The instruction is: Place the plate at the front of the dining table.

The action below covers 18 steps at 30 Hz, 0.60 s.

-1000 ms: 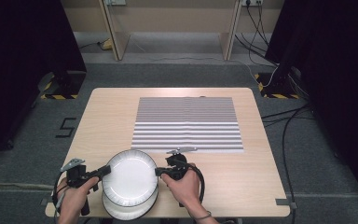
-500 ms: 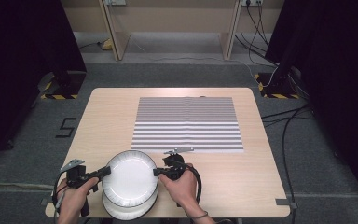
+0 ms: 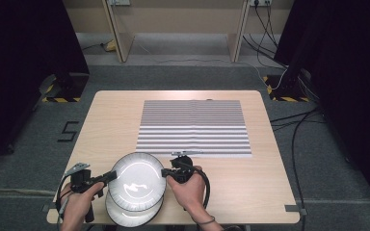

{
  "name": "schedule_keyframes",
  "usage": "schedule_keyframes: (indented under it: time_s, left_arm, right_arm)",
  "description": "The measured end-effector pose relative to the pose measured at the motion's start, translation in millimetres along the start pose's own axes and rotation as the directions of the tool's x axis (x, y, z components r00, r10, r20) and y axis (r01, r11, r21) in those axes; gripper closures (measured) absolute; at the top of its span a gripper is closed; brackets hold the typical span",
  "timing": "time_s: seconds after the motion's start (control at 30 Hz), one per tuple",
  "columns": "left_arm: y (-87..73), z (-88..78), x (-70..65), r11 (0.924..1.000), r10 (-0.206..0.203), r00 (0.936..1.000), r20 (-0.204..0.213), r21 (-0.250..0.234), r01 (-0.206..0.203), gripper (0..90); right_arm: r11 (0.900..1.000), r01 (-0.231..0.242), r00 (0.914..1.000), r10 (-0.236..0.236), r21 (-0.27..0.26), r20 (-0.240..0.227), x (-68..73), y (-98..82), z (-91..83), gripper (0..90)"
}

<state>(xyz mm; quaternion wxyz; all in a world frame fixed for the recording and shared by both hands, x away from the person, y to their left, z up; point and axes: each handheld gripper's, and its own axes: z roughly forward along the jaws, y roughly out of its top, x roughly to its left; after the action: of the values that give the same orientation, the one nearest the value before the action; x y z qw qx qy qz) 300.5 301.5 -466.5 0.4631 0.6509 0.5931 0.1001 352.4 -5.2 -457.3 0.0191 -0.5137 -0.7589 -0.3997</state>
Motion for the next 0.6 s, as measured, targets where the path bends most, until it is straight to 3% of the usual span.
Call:
schedule_keyframes:
  time_s: [0.6]
  left_arm:
    - [30.9, 12.1, -21.7, 0.9972, 0.064, 0.9975, 0.032, -0.040, -0.063, 84.6]
  right_arm:
    - [0.997, -0.001, 0.9996, 0.003, -0.072, 0.028, -11.8, 17.6, -26.7, 87.1]
